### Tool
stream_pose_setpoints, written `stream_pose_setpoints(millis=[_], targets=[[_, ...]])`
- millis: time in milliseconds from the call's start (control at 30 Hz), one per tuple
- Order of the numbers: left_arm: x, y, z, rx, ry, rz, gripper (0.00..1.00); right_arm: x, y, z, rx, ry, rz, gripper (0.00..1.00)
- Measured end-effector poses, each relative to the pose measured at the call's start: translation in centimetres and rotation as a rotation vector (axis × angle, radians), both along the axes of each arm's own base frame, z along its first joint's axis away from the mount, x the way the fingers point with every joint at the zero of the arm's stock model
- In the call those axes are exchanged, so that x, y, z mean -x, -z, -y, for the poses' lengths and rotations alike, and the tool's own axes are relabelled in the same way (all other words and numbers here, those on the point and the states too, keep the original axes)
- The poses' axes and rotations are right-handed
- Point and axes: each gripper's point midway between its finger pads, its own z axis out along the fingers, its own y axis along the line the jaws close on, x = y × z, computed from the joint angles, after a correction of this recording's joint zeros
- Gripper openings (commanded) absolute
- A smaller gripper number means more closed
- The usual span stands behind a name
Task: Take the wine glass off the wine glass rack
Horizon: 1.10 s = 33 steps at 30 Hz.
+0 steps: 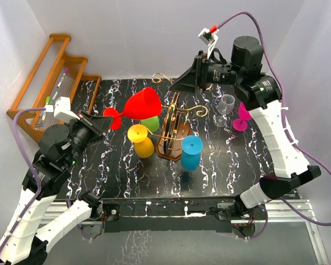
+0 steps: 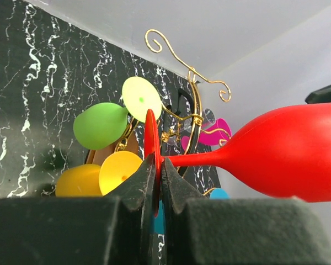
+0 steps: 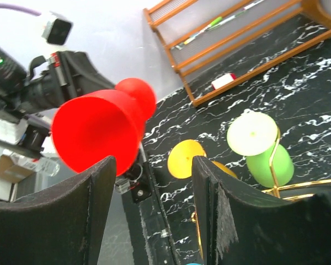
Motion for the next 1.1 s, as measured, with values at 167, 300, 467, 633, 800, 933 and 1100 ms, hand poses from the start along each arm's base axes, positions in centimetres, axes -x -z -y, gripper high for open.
stream_pose_setpoints(millis=[167, 300, 467, 633, 800, 933, 1100], targets=[[-1.2, -0.1, 1.7, -0.003, 0.049, 0.001, 0.00, 1.6, -0.5, 0.1, -0.016, -0.052, 0.003, 0.57], [-1.8, -0.3, 2.7, 0.004, 0.080, 0.006, 0.00, 1.7, -0.2, 0.2, -0.011, -0.054, -0.004, 0.56], [-2.4, -0.5, 3.7, 0.012, 0.109, 0.012, 0.00, 1.5, 0.6, 0.0, 0.001, -0.051, -0.022, 0.56], [-3.0, -0.6, 4.5, 0.024, 0.133, 0.011, 0.00, 1.8, 1.2, -0.5, 0.013, -0.064, -0.027, 0.55], [-3.6, -0.3, 5.5, 0.033, 0.159, -0.003, 0.00, 2.4, 1.6, -1.6, 0.023, -0.079, -0.026, 0.48], [-4.0, 0.1, 5.9, 0.032, 0.169, -0.017, 0.00, 2.2, 2.3, -2.8, 0.049, -0.065, -0.014, 0.08], [-3.9, -0.3, 5.2, 0.024, 0.142, -0.011, 0.39, -0.6, 4.3, -3.0, 0.112, 0.050, -0.038, 0.08]])
